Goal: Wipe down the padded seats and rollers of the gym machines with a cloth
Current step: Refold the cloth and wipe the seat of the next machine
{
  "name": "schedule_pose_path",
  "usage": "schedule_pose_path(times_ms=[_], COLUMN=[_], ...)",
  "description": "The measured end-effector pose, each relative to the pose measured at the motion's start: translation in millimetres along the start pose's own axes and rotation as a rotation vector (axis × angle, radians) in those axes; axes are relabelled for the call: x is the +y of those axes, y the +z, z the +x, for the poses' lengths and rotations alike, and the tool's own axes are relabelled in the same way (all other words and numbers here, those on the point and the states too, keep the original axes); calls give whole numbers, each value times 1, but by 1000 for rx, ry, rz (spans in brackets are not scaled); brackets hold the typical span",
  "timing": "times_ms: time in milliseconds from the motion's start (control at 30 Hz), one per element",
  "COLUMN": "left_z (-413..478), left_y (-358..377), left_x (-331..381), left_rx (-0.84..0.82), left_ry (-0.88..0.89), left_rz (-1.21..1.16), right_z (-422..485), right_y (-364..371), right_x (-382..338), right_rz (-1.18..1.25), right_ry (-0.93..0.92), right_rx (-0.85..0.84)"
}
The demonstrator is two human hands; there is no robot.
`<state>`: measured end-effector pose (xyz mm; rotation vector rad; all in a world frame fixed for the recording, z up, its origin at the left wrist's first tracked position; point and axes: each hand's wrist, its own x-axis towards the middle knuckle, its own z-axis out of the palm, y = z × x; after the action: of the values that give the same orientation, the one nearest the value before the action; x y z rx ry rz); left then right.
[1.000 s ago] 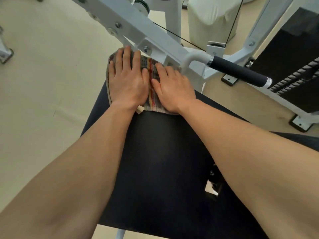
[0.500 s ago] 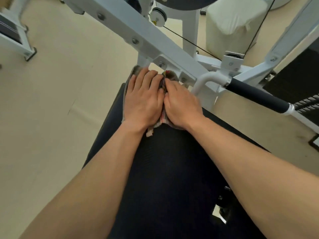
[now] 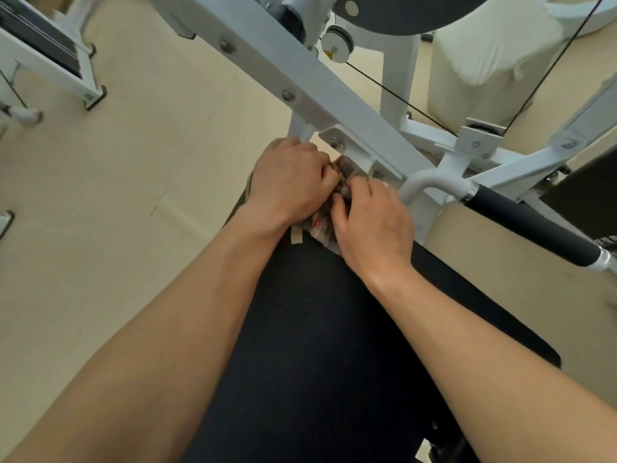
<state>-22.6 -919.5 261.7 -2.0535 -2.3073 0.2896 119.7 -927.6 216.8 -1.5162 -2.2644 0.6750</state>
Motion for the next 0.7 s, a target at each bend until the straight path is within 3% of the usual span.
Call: schedule_pose_path(times_ms=[100, 233, 300, 367, 533, 600, 700], left_z=[4, 55, 70, 64, 12, 9, 29], left_y=[-12, -28, -29, -28, -28, -27, -31], left_x=[-2, 1, 6, 12, 28, 22, 11], left_rx=[-84, -532, -676, -654, -320, -309, -440], left_ry=[-38, -257, -250, -182, -8, 7, -105], left_rz=[-12, 11, -12, 104, 216, 181, 136], right_z=[9, 44, 47, 37, 13, 9, 16], right_y=[3, -1, -5, -10, -27, -26, -17], right_x=[-5, -14, -8, 1, 23, 19, 2], right_rz=[101, 217, 254, 263, -35, -6, 194], right_ry=[-28, -72, -96, -119, -71, -55, -64], right_rx=[-43, -296, -352, -388, -258, -230, -291])
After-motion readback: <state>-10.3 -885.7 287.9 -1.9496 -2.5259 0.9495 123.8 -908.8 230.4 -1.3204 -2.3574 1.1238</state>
